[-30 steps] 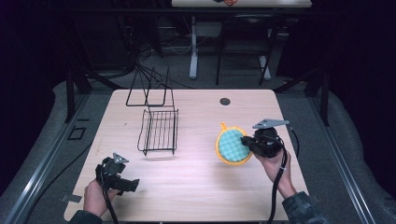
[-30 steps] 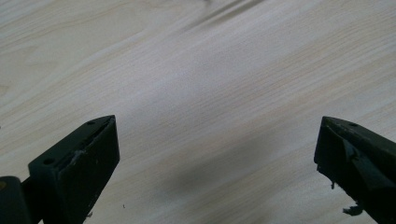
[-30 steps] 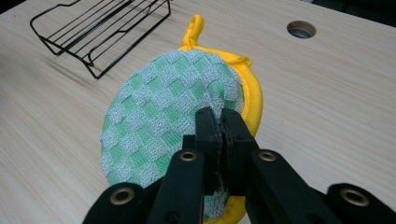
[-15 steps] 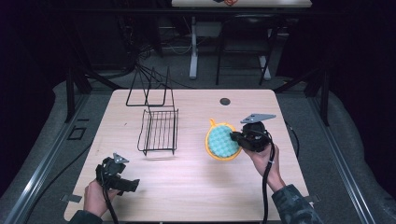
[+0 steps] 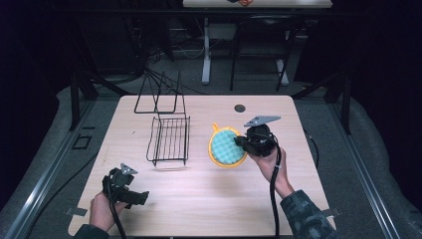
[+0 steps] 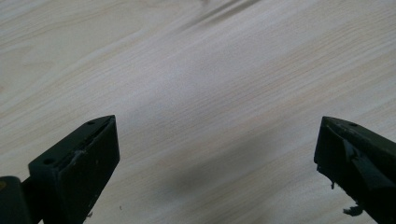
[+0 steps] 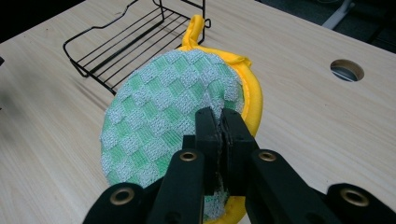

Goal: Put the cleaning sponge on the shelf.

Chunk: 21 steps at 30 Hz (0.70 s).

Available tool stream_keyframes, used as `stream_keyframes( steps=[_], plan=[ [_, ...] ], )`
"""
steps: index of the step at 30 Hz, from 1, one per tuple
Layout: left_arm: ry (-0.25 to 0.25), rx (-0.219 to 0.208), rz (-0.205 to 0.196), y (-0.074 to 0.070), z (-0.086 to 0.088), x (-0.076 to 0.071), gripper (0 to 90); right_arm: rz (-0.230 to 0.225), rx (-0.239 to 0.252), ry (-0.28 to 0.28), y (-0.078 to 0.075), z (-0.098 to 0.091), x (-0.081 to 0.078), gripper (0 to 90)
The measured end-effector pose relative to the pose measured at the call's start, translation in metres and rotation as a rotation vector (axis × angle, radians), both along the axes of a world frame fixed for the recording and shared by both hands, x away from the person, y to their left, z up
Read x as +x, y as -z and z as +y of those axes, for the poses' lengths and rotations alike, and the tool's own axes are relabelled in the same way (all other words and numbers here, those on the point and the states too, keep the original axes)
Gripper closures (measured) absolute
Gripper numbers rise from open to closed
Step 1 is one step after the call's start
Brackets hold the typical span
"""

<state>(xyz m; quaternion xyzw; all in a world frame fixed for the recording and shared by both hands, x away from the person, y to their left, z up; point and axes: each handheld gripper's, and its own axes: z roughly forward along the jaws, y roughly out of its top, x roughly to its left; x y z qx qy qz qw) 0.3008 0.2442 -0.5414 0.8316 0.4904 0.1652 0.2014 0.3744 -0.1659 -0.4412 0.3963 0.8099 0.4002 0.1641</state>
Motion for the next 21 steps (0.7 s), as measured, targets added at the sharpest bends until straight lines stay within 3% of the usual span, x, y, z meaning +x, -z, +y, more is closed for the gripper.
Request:
stream_keyframes(
  steps=[21],
  plan=[
    [0.003,-0.002,0.003,0.0,-0.001,0.0,0.3,-0.012,0.006,-0.047,-0.008,0.03,0.014,87.1]
  ],
)
